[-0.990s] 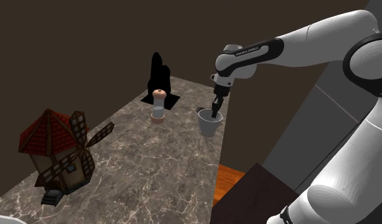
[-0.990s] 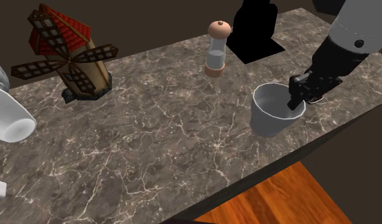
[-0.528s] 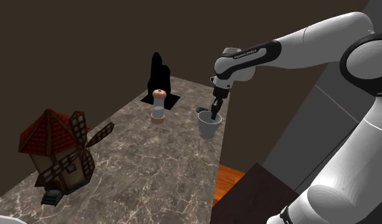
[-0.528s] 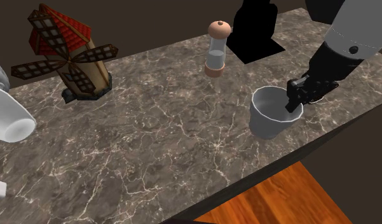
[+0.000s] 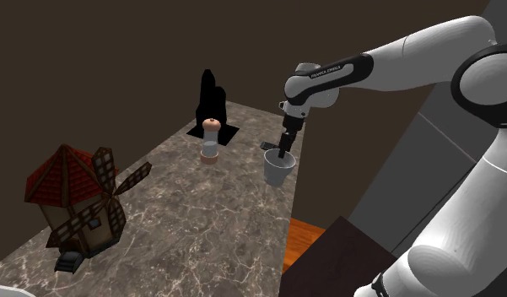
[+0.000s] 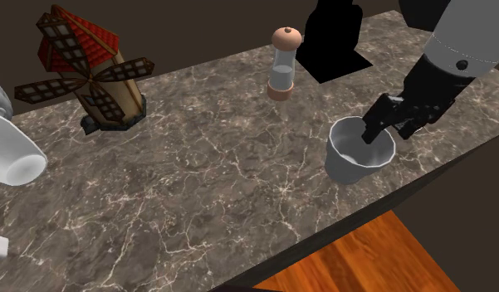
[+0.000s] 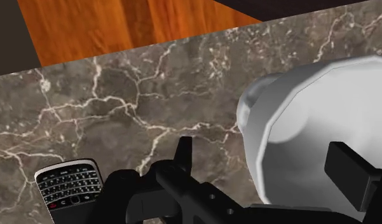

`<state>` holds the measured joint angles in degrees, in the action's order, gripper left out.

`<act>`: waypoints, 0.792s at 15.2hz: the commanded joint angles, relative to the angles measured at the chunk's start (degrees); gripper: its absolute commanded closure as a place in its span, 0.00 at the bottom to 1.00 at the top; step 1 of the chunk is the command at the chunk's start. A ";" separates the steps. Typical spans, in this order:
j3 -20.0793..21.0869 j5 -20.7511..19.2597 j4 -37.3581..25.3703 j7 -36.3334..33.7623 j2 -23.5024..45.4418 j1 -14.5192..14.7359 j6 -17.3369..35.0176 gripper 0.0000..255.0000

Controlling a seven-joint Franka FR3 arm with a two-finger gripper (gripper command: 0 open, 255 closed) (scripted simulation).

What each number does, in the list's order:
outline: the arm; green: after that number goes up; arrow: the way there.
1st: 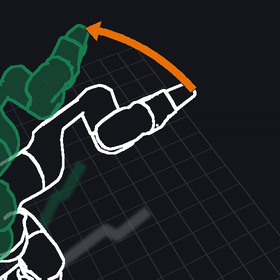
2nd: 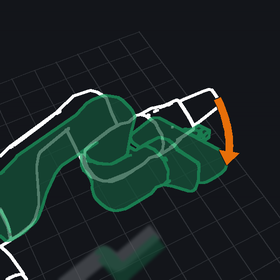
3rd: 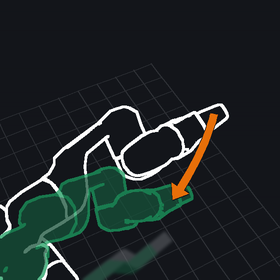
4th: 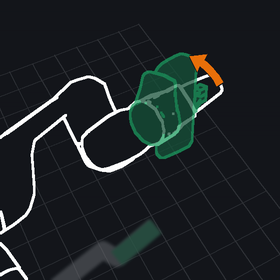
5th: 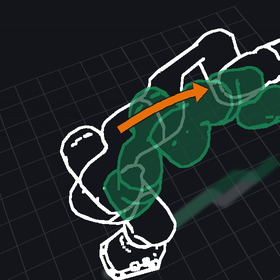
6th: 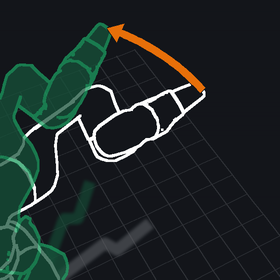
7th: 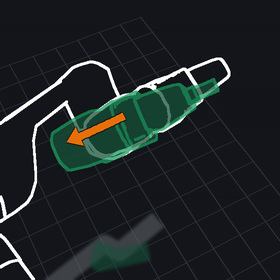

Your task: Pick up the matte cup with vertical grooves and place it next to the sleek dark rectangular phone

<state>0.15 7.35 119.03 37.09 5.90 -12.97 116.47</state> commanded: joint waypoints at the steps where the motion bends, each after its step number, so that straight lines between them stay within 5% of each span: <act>1: -0.10 -0.13 -1.33 -0.07 -0.54 -0.10 -1.88 0.00; 4: -0.35 -0.46 -5.45 -0.26 -1.65 -0.39 -7.13 0.00; 12: -0.36 -0.46 -5.45 -0.26 -1.65 -0.39 -7.13 0.00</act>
